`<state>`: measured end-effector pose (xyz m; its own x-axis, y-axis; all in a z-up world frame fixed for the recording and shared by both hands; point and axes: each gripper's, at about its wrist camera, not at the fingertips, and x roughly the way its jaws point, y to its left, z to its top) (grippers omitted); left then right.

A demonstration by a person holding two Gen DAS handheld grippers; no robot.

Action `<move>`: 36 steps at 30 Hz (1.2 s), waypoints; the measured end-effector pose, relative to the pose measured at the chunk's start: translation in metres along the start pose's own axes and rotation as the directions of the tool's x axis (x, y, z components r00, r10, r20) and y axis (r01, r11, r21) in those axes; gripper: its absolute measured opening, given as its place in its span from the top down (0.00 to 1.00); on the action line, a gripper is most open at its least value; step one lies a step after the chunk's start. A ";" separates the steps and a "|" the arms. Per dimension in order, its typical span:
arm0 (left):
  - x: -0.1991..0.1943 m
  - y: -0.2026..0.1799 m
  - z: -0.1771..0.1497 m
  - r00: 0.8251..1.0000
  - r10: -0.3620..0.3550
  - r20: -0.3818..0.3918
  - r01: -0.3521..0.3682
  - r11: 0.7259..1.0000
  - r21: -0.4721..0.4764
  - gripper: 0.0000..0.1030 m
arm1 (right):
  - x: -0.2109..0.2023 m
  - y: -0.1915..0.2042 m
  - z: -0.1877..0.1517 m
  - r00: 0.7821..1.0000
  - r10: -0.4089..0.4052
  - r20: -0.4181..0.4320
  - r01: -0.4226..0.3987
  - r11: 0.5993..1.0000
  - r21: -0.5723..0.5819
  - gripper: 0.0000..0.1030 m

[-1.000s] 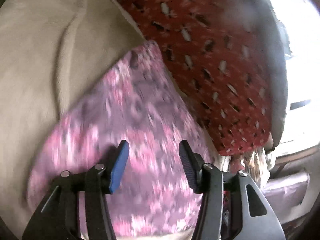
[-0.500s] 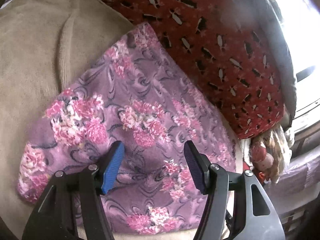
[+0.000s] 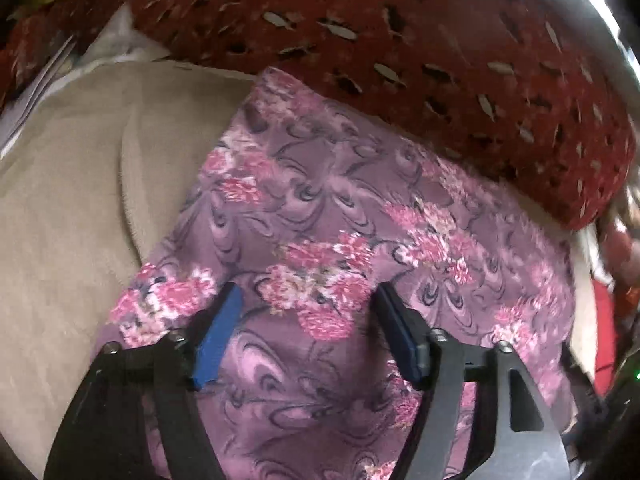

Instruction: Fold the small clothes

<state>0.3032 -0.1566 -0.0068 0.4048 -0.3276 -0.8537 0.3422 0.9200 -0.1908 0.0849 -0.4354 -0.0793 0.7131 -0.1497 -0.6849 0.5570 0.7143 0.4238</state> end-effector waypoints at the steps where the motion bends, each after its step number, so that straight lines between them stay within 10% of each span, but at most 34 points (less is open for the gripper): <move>1: 0.001 -0.001 0.000 1.000 0.004 0.003 -0.004 1.000 0.005 0.24 | -0.001 -0.004 0.001 1.000 0.022 -0.001 -0.022 1.000 0.013 0.74; 8: 0.004 -0.008 0.001 0.999 0.044 0.014 -0.045 0.998 0.038 0.21 | 0.008 0.030 0.012 0.989 0.073 -0.130 -0.085 0.992 -0.091 0.16; 15: 0.005 -0.011 -0.001 0.999 0.046 0.015 -0.047 0.998 0.040 0.20 | -0.011 0.078 0.031 0.998 -0.052 0.035 0.058 0.978 -0.198 0.15; 19: 0.005 -0.011 0.000 0.999 0.040 0.010 -0.040 0.999 0.036 0.18 | 0.038 0.067 0.026 0.983 -0.151 -0.103 0.132 0.976 -0.173 0.12; 24: 0.006 -0.011 0.000 0.999 0.041 0.007 -0.041 0.998 0.037 0.18 | 0.049 0.086 0.012 0.968 -0.250 -0.038 0.226 0.923 -0.313 0.01; 30: -0.025 0.000 0.008 0.991 -0.048 0.127 0.049 0.999 -0.004 0.18 | 0.053 0.076 0.035 0.962 -0.201 -0.183 0.146 0.950 -0.275 0.02; 33: -0.033 0.009 0.013 0.980 0.050 0.194 -0.047 0.999 -0.017 0.18 | 0.035 0.060 0.063 0.977 -0.201 -0.065 0.188 0.968 -0.166 0.06; 36: -0.003 0.029 0.017 0.990 0.119 0.072 -0.114 0.990 -0.079 0.18 | 0.031 0.031 0.080 0.971 -0.240 -0.021 0.239 0.970 -0.043 0.04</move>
<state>0.3261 -0.1326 -0.0021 0.5029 -0.2301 -0.8331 0.2255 0.9655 -0.1305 0.1583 -0.4727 -0.0398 0.5495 -0.3028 -0.7787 0.6923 0.6867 0.2215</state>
